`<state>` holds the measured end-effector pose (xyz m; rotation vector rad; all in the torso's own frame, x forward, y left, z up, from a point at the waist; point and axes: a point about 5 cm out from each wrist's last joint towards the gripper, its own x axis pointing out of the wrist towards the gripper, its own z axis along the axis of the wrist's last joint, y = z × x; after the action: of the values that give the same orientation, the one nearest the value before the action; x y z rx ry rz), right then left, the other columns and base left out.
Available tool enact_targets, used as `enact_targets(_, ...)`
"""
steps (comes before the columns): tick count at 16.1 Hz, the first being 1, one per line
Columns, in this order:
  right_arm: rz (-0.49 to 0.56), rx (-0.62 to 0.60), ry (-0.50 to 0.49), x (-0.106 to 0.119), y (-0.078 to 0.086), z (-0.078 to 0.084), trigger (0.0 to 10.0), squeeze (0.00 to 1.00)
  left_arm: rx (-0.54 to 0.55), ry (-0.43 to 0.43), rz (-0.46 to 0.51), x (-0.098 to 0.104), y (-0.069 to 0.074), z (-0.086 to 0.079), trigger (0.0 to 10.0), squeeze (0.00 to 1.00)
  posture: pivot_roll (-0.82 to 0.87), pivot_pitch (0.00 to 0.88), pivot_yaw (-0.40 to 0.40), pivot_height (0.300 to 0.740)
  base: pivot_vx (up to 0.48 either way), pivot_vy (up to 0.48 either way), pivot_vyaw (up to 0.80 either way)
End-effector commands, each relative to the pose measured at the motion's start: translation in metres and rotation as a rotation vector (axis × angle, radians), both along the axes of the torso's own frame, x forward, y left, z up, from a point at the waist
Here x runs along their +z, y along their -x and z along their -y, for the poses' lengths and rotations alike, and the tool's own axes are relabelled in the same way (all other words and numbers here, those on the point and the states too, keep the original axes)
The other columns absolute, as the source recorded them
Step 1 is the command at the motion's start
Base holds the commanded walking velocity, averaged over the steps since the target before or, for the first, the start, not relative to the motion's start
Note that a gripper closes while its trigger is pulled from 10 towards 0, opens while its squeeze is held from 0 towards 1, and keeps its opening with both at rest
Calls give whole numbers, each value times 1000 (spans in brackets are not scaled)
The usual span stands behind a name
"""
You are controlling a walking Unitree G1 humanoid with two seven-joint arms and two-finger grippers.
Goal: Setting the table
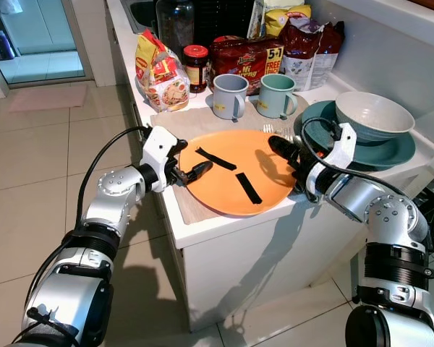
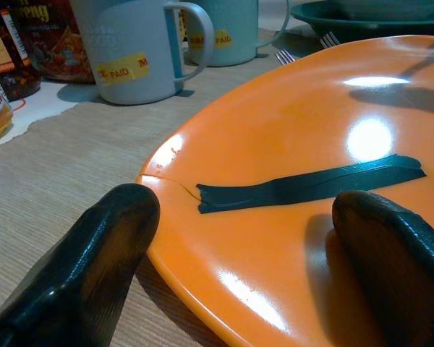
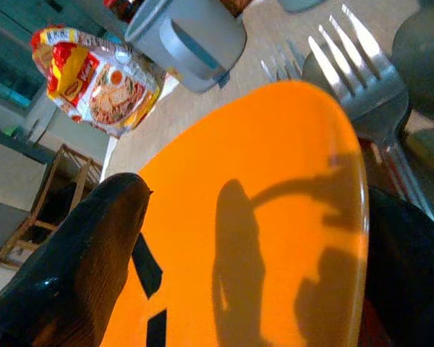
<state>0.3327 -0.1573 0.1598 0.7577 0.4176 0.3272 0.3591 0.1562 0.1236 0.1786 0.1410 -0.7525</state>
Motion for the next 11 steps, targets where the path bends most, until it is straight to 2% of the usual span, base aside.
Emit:
enact_targets(1,-8,3,-23,4,-1,0,10000,0,18,-91,-352,-76,37,-11,10000,0,55,22,-78,740,0,0,0)
enact_targets(6,2,55,-106,11,0,-8,9765,0,12,-96,-349,-76,37,-11,10000,0,55,22,-78,740,0,0,0)
enact_targets(7,-4,62,-115,10,2,-9,0,0,11,-97,-348,-75,37,-11,10000,0,55,22,-78,740,0,0,0)
enact_targets(11,-11,71,-128,10,3,-10,0,0,10,-100,-346,-75,37,-11,10000,0,56,25,-78,740,0,0,0)
